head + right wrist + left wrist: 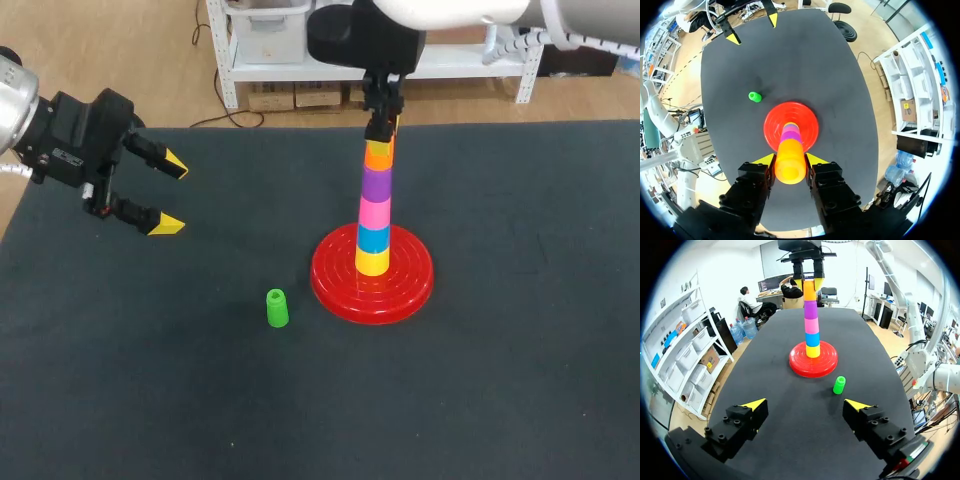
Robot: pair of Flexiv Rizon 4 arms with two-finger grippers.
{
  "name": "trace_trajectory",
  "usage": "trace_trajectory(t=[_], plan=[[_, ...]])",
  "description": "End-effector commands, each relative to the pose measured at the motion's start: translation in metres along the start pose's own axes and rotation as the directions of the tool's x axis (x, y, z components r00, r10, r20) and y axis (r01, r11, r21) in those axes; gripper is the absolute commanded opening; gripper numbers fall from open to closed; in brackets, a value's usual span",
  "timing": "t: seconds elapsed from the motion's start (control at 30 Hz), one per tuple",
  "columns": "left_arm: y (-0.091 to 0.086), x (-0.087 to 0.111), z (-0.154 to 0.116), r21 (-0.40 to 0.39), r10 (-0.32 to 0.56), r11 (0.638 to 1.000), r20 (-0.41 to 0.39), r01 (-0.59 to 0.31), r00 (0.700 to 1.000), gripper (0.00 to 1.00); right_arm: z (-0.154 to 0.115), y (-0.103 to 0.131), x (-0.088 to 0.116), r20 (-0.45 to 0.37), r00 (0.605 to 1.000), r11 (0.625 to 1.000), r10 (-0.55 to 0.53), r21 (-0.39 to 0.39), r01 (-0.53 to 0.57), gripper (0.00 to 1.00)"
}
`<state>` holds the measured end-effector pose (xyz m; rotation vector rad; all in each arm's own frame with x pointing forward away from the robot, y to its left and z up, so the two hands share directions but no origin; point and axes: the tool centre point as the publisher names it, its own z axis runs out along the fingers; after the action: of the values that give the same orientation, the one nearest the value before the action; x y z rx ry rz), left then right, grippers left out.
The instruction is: Pick up and stack the cylinders on the red base in this order: pink,purple,orange,green
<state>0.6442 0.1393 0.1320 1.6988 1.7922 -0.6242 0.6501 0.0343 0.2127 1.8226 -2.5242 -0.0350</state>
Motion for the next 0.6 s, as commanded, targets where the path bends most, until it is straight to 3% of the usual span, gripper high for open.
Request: trace_trajectory(t=[0.03,0.6], plan=[[0.000,0.001,0.000,-0.002,0.002,1.000,0.004,-0.002,1.000,1.00,0.002,-0.004,-0.004,-0.007,1.000,1.000,-0.001,-0.013,0.001,0.00],[0.000,0.001,0.000,-0.002,0.002,1.000,0.004,-0.002,1.000,1.00,0.016,-0.006,-0.003,-0.015,1.000,0.998,-0.005,-0.058,0.004,0.00]])
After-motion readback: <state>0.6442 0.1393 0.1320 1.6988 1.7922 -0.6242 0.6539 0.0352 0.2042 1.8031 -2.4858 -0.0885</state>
